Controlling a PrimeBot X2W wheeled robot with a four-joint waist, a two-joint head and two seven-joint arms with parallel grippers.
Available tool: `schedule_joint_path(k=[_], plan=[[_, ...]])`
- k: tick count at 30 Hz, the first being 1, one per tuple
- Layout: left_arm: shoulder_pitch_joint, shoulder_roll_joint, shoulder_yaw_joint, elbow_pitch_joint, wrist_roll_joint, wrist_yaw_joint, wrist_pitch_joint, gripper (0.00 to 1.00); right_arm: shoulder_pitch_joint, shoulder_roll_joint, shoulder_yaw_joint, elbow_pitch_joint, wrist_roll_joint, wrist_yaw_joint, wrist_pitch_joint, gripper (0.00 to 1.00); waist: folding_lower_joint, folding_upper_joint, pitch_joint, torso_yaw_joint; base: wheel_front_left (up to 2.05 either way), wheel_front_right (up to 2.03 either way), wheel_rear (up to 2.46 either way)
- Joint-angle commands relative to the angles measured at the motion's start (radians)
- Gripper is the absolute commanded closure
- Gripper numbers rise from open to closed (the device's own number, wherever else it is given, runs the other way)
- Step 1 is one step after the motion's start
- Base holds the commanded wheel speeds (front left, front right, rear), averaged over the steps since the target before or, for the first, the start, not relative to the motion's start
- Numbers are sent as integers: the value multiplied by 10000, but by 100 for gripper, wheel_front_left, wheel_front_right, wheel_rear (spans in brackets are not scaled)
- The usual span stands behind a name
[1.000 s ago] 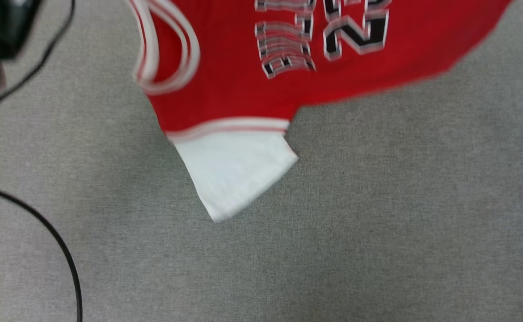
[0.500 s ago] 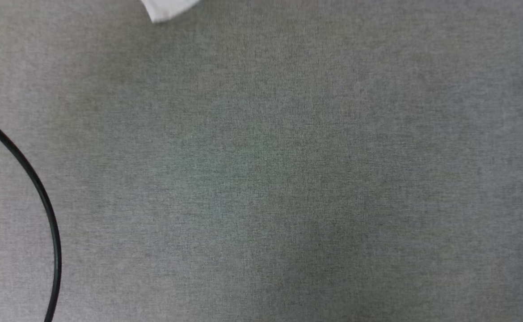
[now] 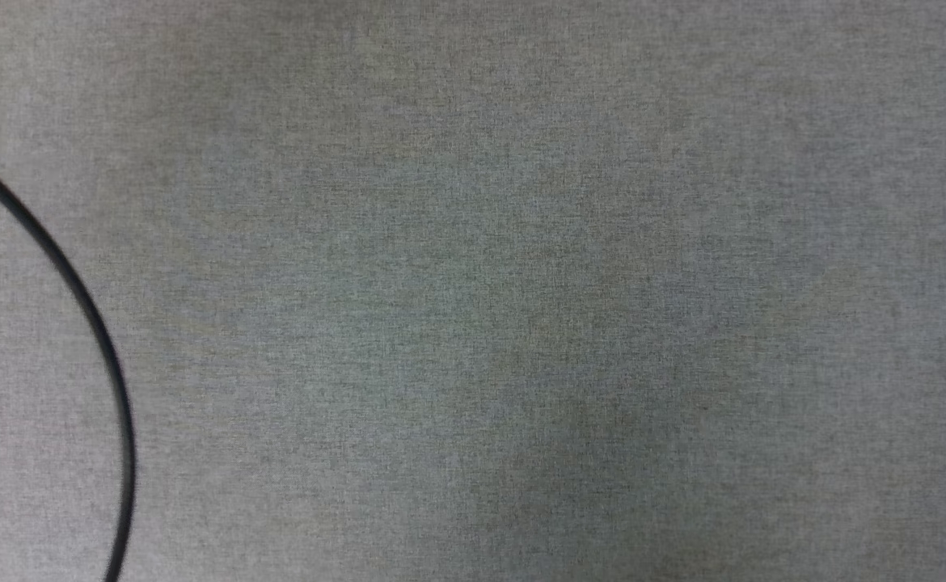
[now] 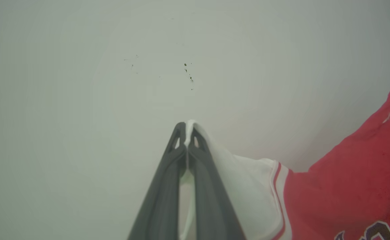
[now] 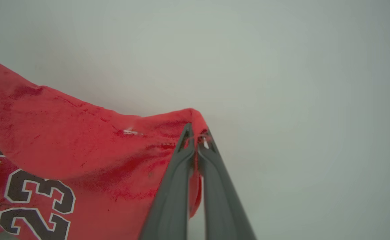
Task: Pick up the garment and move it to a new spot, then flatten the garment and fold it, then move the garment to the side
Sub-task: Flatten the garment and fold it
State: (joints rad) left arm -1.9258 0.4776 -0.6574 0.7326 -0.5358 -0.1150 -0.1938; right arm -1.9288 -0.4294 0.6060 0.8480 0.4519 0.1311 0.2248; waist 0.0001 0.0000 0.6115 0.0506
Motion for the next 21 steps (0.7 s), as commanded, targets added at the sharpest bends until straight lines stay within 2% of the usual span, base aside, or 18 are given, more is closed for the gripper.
schedule_joint_path(k=[1,9,11,16,19,21], plan=[[526,-128,-115,240,-167,-64,-135,100,463,183,223,182,256,-5,-122,100,-1,0,-60,-32,0,0,0],[2521,-210,-602,839,-498,-125,-559,100,2368,287,1447,568,1131,-5,-652,100,-1,0,-585,-45,0,0,0],[3267,-78,-774,737,-481,-116,-638,100,3045,280,1749,550,1432,-5,-868,100,-1,0,-776,-92,0,0,0],[5520,300,-920,112,-607,-85,-717,100,4795,41,2566,222,2175,-7,-1364,100,-1,0,-1317,-150,0,0,0],[7002,460,-812,-675,-654,89,-729,100,5803,-231,2986,-141,2663,-7,-1587,100,-1,0,-1702,-124,0,0,0],[8014,689,-750,-1350,-529,378,-730,100,6498,-451,3407,-445,2920,-6,-1667,100,-1,0,-1992,-143,0,0,0]])
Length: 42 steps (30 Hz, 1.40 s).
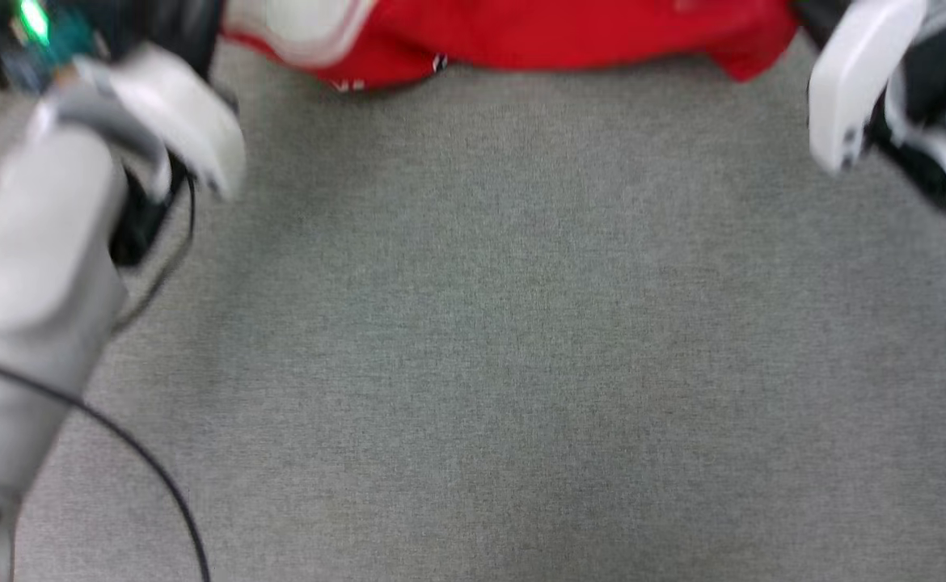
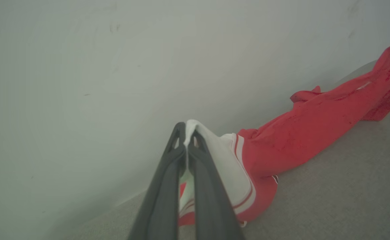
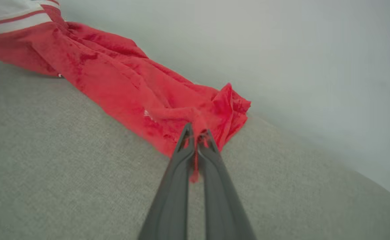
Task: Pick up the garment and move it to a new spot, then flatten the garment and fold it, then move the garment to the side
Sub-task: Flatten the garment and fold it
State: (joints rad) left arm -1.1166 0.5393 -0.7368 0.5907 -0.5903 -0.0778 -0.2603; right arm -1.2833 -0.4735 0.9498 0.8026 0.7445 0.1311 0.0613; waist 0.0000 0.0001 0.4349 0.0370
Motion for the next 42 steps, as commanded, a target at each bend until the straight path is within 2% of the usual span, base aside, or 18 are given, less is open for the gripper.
schedule_joint_path(k=[1,8,19,23,31,37,42], plan=[[534,159,-62,-239,72,75,-64,100,357,-178,121,-143,152,-7,-109,100,0,-1,-384,-2,0,0,0],[4289,770,-88,-2462,-316,1322,-16,100,2598,-1209,1193,-1193,999,-7,-377,100,0,-1,-1476,-24,0,0,0],[9179,1714,-347,-5127,-1403,3318,322,100,5675,-2566,1766,-2561,1684,-6,-831,100,0,-1,-2882,-137,0,0,0],[10413,1881,-481,-5739,-1811,3727,414,100,6712,-3017,1699,-3066,1794,-6,-923,100,0,-1,-3303,-150,0,0,0],[12012,1887,-780,-6550,-2128,4556,433,100,8853,-3793,834,-3905,1836,-7,-1183,100,0,-1,-3719,-69,0,0,0],[12825,1730,-1040,-6818,-2411,4784,438,100,10385,-3957,-88,-4451,1760,-7,-1018,100,0,-1,-3897,-18,0,0,0],[12828,1622,-1180,-6681,-2346,4693,463,100,11201,-3717,-975,-4746,1530,-6,-782,100,0,-1,-3907,50,0,0,0]])
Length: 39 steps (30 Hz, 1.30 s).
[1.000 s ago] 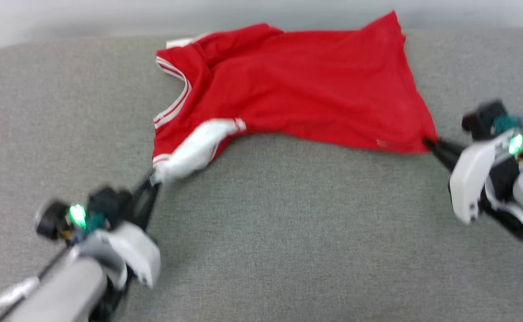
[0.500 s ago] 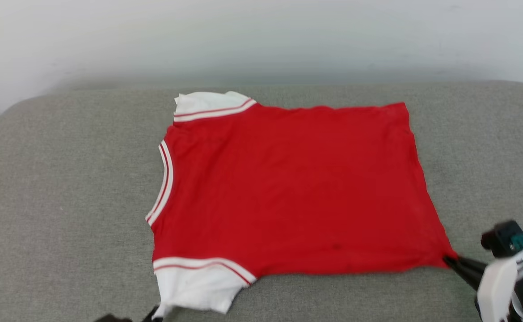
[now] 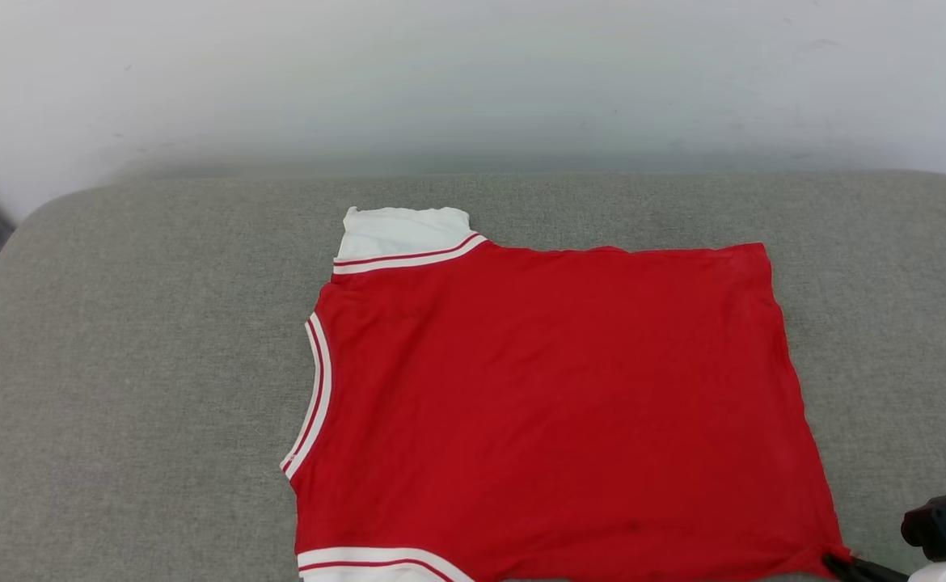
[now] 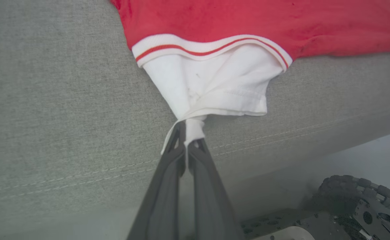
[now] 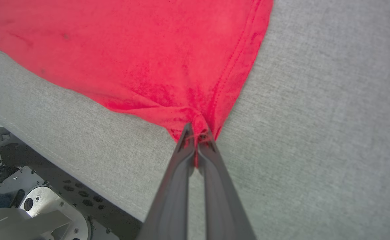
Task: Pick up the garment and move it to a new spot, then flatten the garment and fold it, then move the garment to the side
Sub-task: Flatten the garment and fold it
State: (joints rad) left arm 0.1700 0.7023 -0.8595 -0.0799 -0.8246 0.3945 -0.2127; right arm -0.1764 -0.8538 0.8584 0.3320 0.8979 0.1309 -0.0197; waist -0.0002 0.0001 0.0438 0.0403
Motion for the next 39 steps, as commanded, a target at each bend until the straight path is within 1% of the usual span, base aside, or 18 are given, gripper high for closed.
schedule_joint_path(k=[1,8,11,16,23,24,27,31,35,39], plan=[[-128,53,89,42,53,-28,-32,100,210,136,-265,-111,-79,-4,80,100,2,-1,14,36,0,0,0],[-1151,496,441,-331,538,-184,-80,100,193,403,-1740,-819,-737,-4,589,100,2,-1,176,92,0,0,0],[-1927,651,511,-395,890,-422,84,100,-19,505,-2320,-1165,-1054,-4,939,100,2,-1,306,93,0,0,0],[-3271,723,792,-185,1145,-852,318,100,-332,697,-3121,-1723,-1385,-4,1560,100,2,-1,691,-21,0,0,0],[-5023,668,927,303,1494,-1521,751,100,-905,878,-3906,-2207,-1609,-4,2391,100,2,-1,1503,-237,0,0,0],[-5023,668,927,303,1494,-1521,751,100,-905,878,-3906,-2207,-1609,-4,2391,100,2,-1,1503,-237,0,0,0],[-5653,507,994,816,1450,-1829,841,100,-1263,1043,-4074,-2177,-1673,-4,2712,100,2,-1,1873,-346,0,0,0],[-6217,316,1013,1784,1460,-2172,852,100,-1708,1316,-4029,-1944,-1775,-4,2989,100,2,-1,2300,-479,0,0,0],[-6574,83,1026,2737,1360,-2450,679,100,-2143,1550,-3902,-1461,-1822,-4,3075,100,2,-1,2684,-537,0,0,0],[-6868,-255,863,3719,1282,-2889,633,100,-2467,1758,-3589,-791,-1872,-4,3181,100,2,-1,2979,-534,0,0,0]])
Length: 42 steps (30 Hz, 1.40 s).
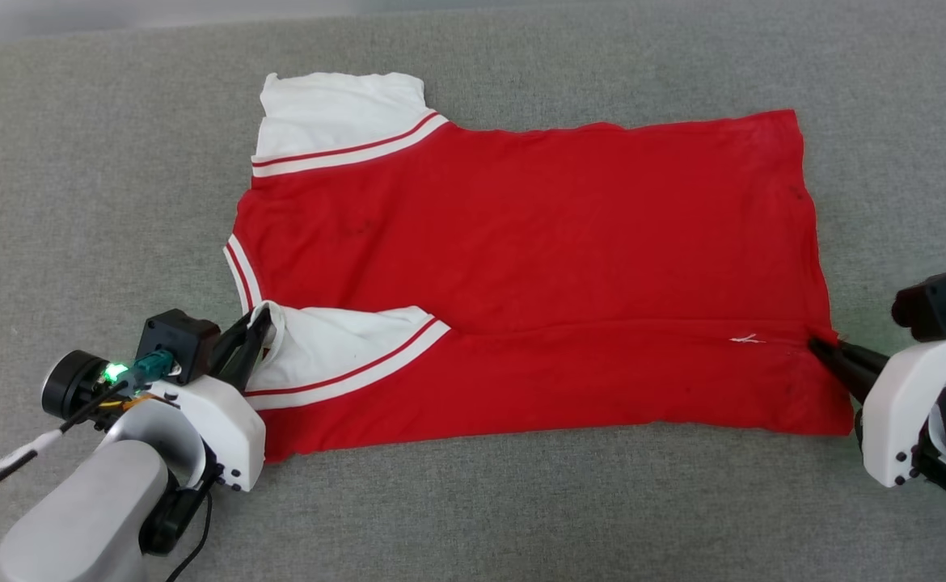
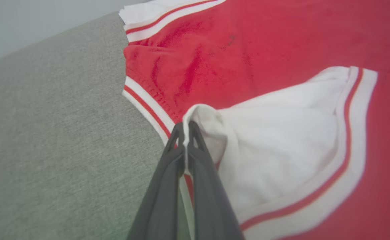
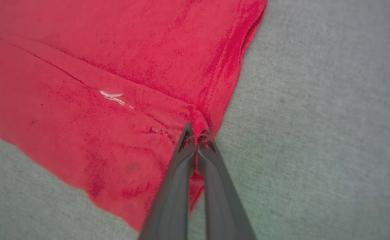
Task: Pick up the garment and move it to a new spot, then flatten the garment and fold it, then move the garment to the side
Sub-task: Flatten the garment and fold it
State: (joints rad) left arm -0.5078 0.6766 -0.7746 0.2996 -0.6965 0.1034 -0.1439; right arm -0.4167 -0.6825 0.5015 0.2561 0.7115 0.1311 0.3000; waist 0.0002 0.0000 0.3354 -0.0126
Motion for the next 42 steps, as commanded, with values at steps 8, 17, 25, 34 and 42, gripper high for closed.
schedule_joint_path(k=[8,17,25,34,42], plan=[[-719,-647,-205,2041,-105,-1053,-468,100,-407,263,724,783,92,-6,157,100,-2,0,110,88,0,0,0],[-1238,-610,59,2728,-417,-1428,-538,0,-220,103,351,726,192,-6,-530,0,-2,0,-829,347,0,0,0],[-1829,633,-86,639,-1026,-1778,2221,0,541,43,-279,115,-78,-6,-540,0,-2,0,-1439,617,0,0,0],[-2408,1315,-798,-1080,-2348,-2151,6201,0,713,423,-591,-350,-369,-6,-258,0,-2,0,-1536,659,0,0,0],[-2551,1405,-1478,-1116,-3262,-2271,8273,0,484,718,-581,-553,-494,-6,-77,0,-2,0,-1261,367,0,0,0]])
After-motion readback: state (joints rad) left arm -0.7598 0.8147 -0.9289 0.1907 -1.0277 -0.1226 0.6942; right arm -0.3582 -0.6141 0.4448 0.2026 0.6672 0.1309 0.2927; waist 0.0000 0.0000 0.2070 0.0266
